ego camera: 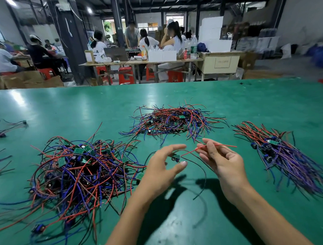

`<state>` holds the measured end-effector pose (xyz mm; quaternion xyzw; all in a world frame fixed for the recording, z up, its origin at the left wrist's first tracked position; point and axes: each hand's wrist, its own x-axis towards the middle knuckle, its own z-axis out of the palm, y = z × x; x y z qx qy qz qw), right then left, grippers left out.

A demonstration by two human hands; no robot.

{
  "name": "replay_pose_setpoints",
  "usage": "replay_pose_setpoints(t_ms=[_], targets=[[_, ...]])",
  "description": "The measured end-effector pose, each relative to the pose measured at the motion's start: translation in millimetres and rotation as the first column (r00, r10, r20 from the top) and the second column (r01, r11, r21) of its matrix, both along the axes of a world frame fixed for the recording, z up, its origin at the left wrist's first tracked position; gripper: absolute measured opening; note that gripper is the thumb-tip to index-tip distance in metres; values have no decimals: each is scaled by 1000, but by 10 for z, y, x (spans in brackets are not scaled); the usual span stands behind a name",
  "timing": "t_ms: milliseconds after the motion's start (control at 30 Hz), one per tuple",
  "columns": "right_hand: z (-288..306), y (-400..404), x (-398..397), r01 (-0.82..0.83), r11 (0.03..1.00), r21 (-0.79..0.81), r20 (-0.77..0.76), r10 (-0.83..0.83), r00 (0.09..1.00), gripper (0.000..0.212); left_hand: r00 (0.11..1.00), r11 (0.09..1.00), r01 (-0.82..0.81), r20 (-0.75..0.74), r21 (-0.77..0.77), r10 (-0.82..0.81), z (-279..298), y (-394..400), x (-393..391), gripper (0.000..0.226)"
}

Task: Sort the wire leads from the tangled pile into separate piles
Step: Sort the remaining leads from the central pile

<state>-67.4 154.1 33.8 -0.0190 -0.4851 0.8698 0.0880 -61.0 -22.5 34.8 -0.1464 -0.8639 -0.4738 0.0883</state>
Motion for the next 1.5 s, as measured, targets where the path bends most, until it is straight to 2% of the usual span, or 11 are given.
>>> replay_pose_setpoints(t_ms=[167,433,500,600,733,800,1000,1200,1333,1433,1500], targets=[[85,57,49,-70,996,61,10,69,998,29,991,997,-40,-126,68,49,118,35,48,33],[138,108,58,-97,958,269,60,84,995,37,996,904,-52,-49,425,81,182,5,47,22],[140,123,59,-111,948,299,90,88,992,35,991,799,-109,6,592,131,228,-88,11,26],[115,133,64,-159,932,327,135,121,983,24,980,433,-198,176,880,90,286,-351,-49,37],[62,105,63,-242,899,366,205,175,963,21,966,83,-256,253,963,43,298,-692,-79,43],[27,97,64,-273,883,382,228,196,954,21,960,8,-278,278,960,33,291,-748,-81,53],[-134,10,-33,-309,822,478,299,179,937,16,954,-31,-298,298,954,21,281,-684,-75,46],[-148,-171,-578,-17,506,862,63,-74,995,25,970,-149,-211,188,966,-153,333,-587,-58,62],[-82,-255,-1172,119,77,990,-109,-117,987,44,958,-96,-214,190,972,-216,309,-525,-83,67],[-102,-253,-1541,90,-224,970,-119,-122,985,46,946,-129,-212,170,969,-277,273,-529,-91,66],[-136,-214,-1680,57,-343,938,-106,-125,987,38,934,-143,-207,152,968,-324,237,-535,-84,61]])
